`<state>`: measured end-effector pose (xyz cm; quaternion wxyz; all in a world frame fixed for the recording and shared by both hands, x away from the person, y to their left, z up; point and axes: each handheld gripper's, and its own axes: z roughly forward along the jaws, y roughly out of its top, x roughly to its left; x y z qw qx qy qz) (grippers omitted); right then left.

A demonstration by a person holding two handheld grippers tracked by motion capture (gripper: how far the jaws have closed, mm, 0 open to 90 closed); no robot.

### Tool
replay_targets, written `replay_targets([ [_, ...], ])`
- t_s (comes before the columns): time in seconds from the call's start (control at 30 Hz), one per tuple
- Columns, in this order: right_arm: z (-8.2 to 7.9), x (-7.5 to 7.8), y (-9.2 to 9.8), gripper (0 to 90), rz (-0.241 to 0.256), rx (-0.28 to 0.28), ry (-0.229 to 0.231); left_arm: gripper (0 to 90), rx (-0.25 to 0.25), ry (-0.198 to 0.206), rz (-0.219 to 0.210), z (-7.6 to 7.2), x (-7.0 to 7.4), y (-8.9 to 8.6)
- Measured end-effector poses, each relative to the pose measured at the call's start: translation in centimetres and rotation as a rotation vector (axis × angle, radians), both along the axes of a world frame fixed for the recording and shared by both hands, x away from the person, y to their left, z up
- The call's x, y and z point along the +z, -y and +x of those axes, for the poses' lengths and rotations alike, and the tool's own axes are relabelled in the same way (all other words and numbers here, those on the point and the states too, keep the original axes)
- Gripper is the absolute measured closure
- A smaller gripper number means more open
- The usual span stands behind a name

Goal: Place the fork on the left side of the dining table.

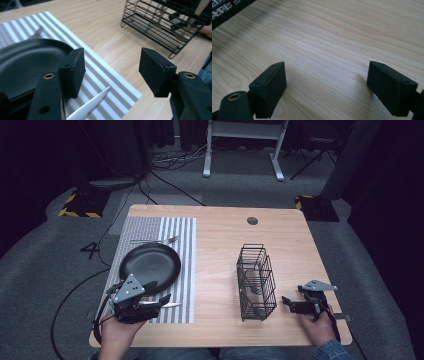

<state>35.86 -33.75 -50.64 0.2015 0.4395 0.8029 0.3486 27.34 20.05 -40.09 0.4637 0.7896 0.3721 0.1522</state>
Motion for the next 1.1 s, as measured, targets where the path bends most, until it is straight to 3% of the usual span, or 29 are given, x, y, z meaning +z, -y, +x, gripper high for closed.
replay_targets([
  [0.07,0.0,0.0,0.0,15.8,0.0,0.0,0.0,38.0,-0.009,-0.008,0.0,0.0,-0.4,0.3],
  [0.13,0.0,0.0,0.0,15.9,0.0,0.0,0.0,38.0,-0.039,-0.041,-0.003,0.2,-1.6,1.4],
  [0.47,0.0,0.0,0.0,15.9,0.0,0.0,0.0,38.0,-0.149,-0.112,0.037,0.6,-5.5,5.0],
  [0.73,0.0,0.0,0.0,15.9,0.0,0.0,0.0,38.0,-0.169,-0.134,0.066,1.2,-7.5,6.5],
  [1.1,0.0,0.0,0.0,15.9,0.0,0.0,0.0,38.4,-0.218,-0.166,0.155,1.9,-9.9,8.9],
])
